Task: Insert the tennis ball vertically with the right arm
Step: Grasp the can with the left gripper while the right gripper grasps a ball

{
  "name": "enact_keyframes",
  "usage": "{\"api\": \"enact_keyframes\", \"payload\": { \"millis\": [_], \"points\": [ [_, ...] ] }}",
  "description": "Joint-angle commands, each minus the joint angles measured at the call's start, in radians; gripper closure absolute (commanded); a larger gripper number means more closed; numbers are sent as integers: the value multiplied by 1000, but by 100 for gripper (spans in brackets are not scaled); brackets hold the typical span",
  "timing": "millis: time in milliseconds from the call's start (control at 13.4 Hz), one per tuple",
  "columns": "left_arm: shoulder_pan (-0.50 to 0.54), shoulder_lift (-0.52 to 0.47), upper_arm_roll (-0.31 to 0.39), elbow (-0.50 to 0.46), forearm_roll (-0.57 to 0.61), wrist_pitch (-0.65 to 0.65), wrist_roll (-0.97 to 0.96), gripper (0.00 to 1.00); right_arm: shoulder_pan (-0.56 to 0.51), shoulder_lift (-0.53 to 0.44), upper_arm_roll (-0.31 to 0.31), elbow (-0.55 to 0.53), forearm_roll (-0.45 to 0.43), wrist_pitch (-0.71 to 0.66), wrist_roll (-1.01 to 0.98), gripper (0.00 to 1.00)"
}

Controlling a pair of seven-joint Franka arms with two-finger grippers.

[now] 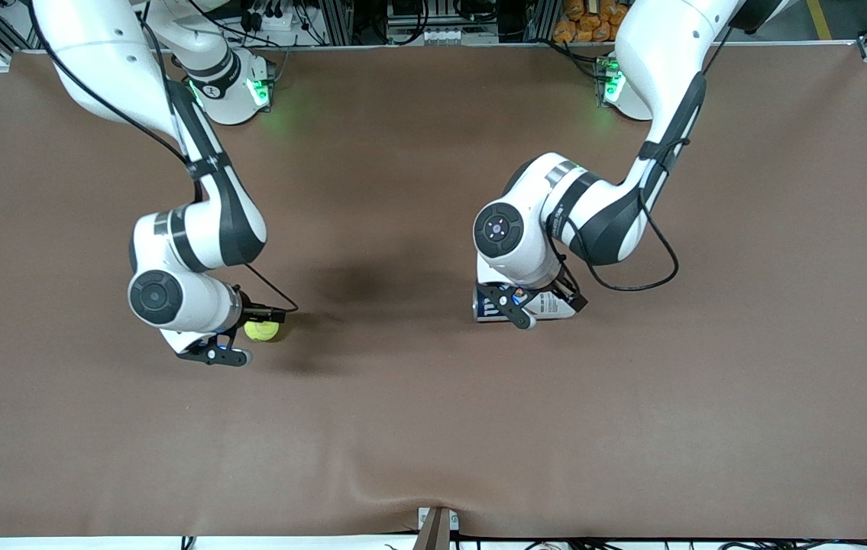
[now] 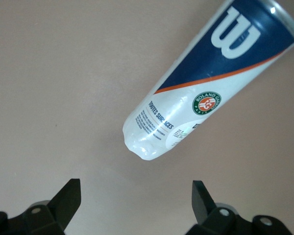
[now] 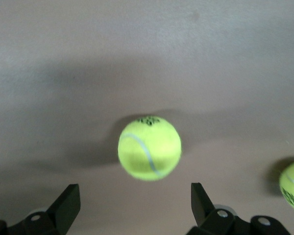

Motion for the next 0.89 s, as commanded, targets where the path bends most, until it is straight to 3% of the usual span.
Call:
{"api": "enact_keyframes", "payload": {
  "millis": [0,298,596,746,820],
  "points": [
    [0,24,4,23,24,17,107,0,0,52,-2,22,9,17,-61,0],
    [0,59,4,26,87,34,298,0,-12,72,-2,9,11,19,-130,0],
    [-32,85,5,25,90,34,305,0,-14,81,-2,11,20,30,-124,0],
    [-96,108,22,28,125,34,250,0,-17,81,-2,12,22,30,-121,64],
    [-96,117,24,28,159,34,262,0,-29,81,-2,15,23,30,-121,73]
  ]
}}
